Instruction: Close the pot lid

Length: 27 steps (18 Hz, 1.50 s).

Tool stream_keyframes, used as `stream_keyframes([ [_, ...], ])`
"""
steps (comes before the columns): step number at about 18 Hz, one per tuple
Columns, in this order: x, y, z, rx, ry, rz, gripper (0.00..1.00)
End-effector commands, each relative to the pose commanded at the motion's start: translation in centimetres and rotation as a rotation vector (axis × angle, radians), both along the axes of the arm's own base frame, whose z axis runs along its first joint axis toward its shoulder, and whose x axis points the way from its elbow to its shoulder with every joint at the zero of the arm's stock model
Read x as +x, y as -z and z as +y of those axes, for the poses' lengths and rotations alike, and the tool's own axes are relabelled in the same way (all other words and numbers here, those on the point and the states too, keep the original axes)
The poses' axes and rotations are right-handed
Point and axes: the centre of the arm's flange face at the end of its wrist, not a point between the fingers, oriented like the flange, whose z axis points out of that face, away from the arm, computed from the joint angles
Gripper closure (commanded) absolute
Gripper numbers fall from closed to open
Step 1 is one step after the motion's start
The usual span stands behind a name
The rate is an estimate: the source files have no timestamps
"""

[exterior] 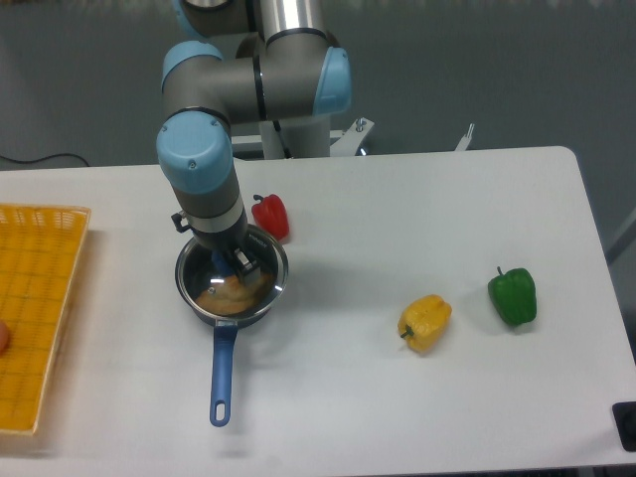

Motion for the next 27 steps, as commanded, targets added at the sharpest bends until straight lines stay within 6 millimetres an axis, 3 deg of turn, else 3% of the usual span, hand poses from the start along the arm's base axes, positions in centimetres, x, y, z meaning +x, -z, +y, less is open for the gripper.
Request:
stream_keyframes([
  [5, 0.6, 0.7, -0.3, -0.027, 0.006, 0.013, 0.59],
  [18, 4.5, 2.7, 0.6, -0.091, -0.005, 0.048, 0.58],
  [27, 5.1, 3.7, 0.8, -0.118, 0.011, 0.061, 0.58],
])
